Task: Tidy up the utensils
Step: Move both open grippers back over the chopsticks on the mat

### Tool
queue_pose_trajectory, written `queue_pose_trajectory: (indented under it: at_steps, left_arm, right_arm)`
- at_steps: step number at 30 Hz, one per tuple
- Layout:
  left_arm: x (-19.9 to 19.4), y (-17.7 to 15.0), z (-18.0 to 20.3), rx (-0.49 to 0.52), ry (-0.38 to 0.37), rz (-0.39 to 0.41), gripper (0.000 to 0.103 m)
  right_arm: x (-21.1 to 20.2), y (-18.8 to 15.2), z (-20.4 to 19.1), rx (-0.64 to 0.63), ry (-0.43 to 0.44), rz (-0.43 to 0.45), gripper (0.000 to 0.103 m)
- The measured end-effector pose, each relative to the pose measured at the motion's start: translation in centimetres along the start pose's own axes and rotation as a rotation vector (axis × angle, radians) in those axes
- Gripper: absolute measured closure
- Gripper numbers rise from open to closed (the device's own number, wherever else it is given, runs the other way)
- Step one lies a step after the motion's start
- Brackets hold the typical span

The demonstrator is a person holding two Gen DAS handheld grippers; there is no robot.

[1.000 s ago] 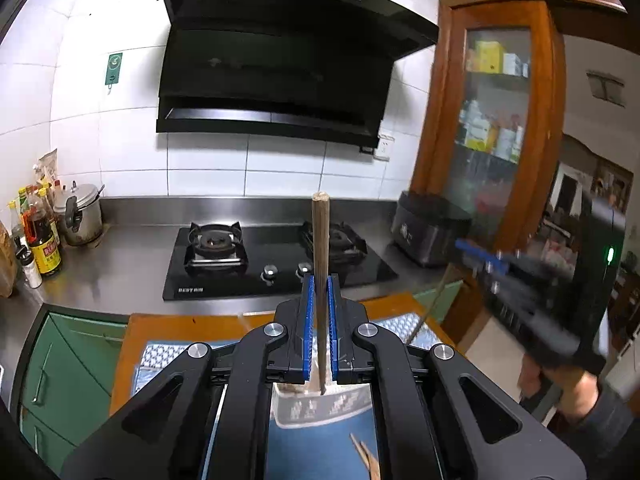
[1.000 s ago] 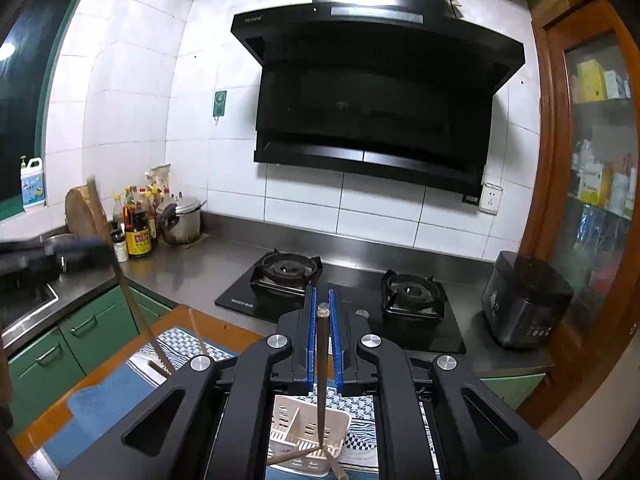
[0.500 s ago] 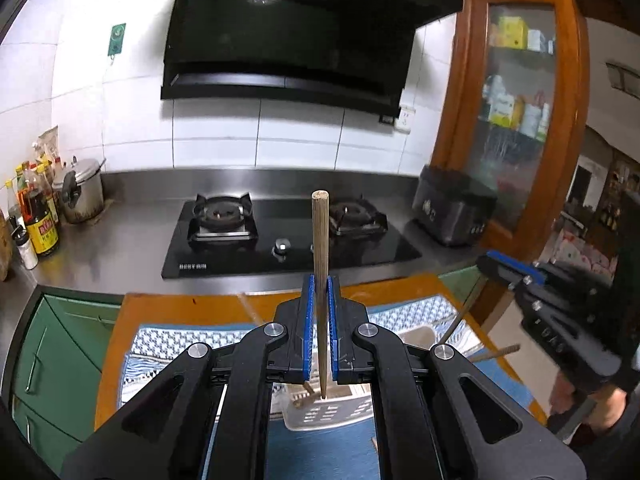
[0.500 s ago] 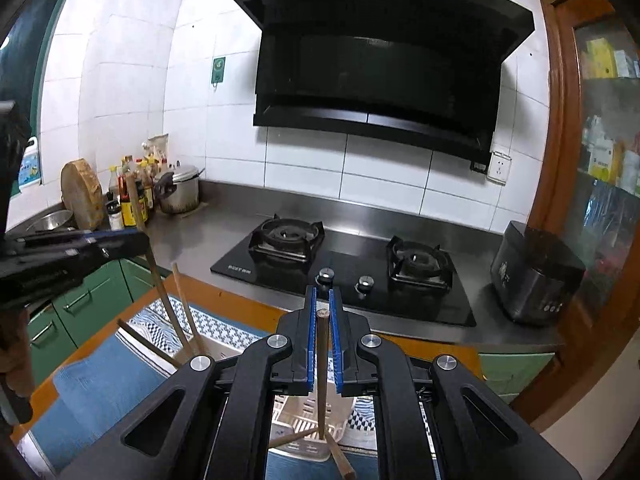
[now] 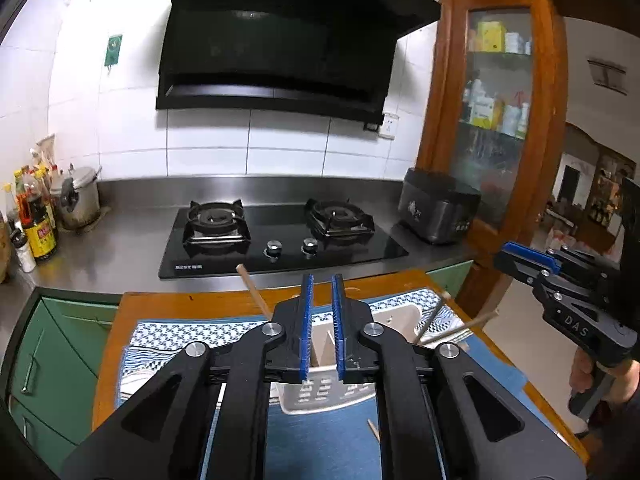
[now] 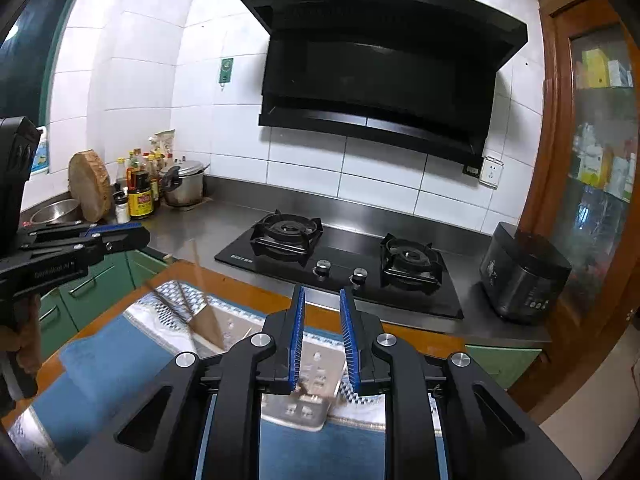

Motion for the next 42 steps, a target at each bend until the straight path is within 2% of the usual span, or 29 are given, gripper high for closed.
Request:
queue_pose_trajectory:
  at_steps: [1,3,6,11,15,17,23,28,36,42]
  left_arm:
    - [-0.8,-0.5,0.2,0.003,-0.004,0.009,0.087]
    - [-2.2,-1.5,0.3,0.0,-0.005,0.021,0.076]
    - [-4.4,-3.7,0.8,0.007,-0.01,0.034,0.067]
    - [-7.6,-8.3,1.9,0.019,-0.026,0.028,0.063]
    - [-9.1,-12.7,3.3,0.007,-0.068,-0.014,0.062]
    - [-9.3,-14.7,3.7,-0.001,-0.07,-0.038,0.053]
    - [-8.4,-21.1,5.4,-0.004,-0.083,-0.152,0.052]
    - [-7.6,-24.4,5.7,-0.034,-0.08,-0.212,0.052]
    - [-6.8,-27.6,5.8,-0.042,-0.051,-0.264,0.052]
    - [-6.5,-28.4,5.5,-0.055,-0.054,-0.276,0.052]
  right_arm:
    - [-0.5,-0.4,-0.2,-0.002,0.002,-0.002,0.084]
    - [-1.8,-1.7,-1.0,-0.005,0.021,-0.012,0.084]
    - [-3.5,-4.8,-2.5,-0.001,0.053,-0.046,0.084]
    - [-5.3,-10.4,-4.9,0.013,0.087,-0.118,0.083]
    - [-6.5,-15.5,-6.3,0.047,0.115,-0.19,0.083]
    - [-7.0,-17.7,-6.9,0.063,0.114,-0.219,0.084]
    - [-7.8,-24.4,-8.7,0.114,0.139,-0.32,0.084]
    - [-7.3,-29.2,-10.1,0.158,0.159,-0.399,0.084]
    - [-5.5,-32.1,-10.8,0.209,0.178,-0.46,0.087]
    - [-4.4,-32.2,-10.8,0.215,0.177,-0.483,0.09]
Point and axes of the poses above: each gripper's, at about its wrist camera, not at the fingertips, and x roughly the way its jaws point, z to its right, y to its top, the point moved 7 cm from there along x, roughly the way its jaws point, and after that the axes turned 6 degrees about -z, right-handed, at the moved point
